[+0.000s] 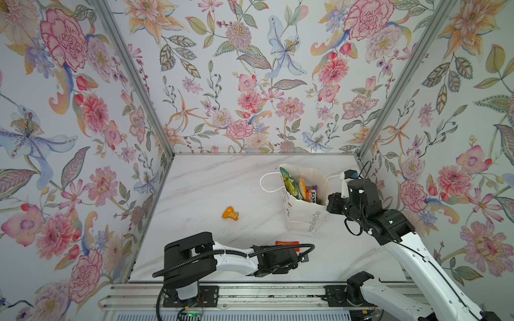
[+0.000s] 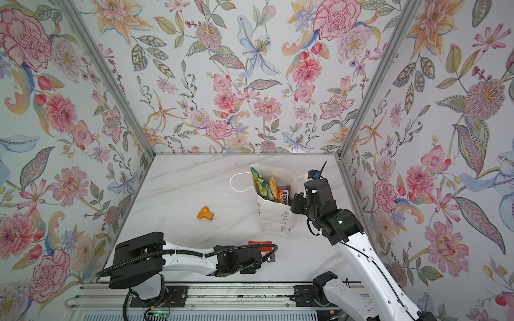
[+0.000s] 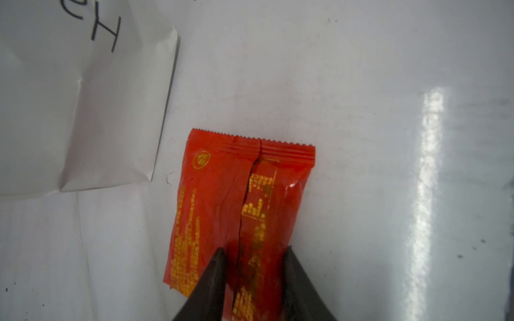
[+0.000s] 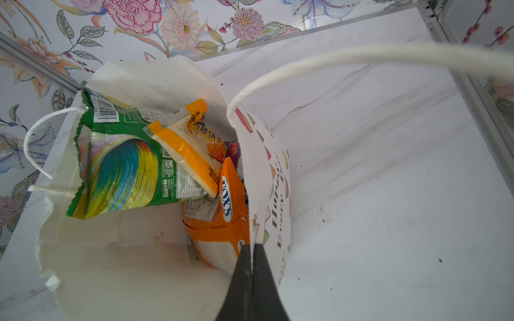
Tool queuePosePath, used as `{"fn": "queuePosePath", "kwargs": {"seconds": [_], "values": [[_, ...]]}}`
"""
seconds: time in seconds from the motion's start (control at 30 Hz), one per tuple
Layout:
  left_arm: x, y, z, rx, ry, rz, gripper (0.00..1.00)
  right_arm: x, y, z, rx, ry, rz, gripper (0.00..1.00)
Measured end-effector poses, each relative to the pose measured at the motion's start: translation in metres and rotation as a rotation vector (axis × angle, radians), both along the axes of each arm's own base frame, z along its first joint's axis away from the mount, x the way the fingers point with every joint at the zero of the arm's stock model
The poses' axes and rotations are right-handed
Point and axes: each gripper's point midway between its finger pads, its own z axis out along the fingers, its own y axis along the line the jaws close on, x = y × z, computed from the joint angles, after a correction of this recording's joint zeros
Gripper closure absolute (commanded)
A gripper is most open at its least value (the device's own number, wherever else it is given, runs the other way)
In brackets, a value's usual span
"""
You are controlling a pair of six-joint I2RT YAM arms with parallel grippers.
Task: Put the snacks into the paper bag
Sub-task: 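Lower the left gripper and grasp the red snack packet's edge, then lift the red snack packet with the left gripper over the paper bag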
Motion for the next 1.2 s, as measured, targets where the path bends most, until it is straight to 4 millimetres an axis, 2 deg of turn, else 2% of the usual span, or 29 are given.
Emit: {"fn": "queuePosePath", "kwargs": {"seconds": [0.23, 0.5, 0.6, 0.9, 1.1, 1.2], "values": [[0.001, 0.002, 0.001, -0.017, 0.008, 0.023, 0.84, 0.000, 0.000, -0.001, 0.000, 0.001, 0.000, 1.00], [0.000, 0.014, 0.010, -0.067, 0.022, 0.064, 0.99, 0.000, -0.001, -0.001, 0.000, 0.001, -0.004, 1.00], [0.000, 0.024, 0.017, -0.093, 0.017, 0.094, 1.00, 0.000, -0.001, -0.001, 0.000, 0.001, -0.005, 1.00], [0.008, 0.048, 0.077, -0.377, -0.010, 0.224, 1.00, 0.000, -0.001, -0.001, 0.000, 0.002, -0.005, 1.00], [0.031, 0.076, 0.117, -0.556, -0.043, 0.354, 1.00, 0.000, -0.001, -0.001, 0.000, 0.002, -0.004, 1.00], [0.044, 0.088, 0.149, -0.670, -0.064, 0.403, 1.00, 0.000, -0.001, -0.001, 0.000, 0.002, -0.005, 1.00]]}}
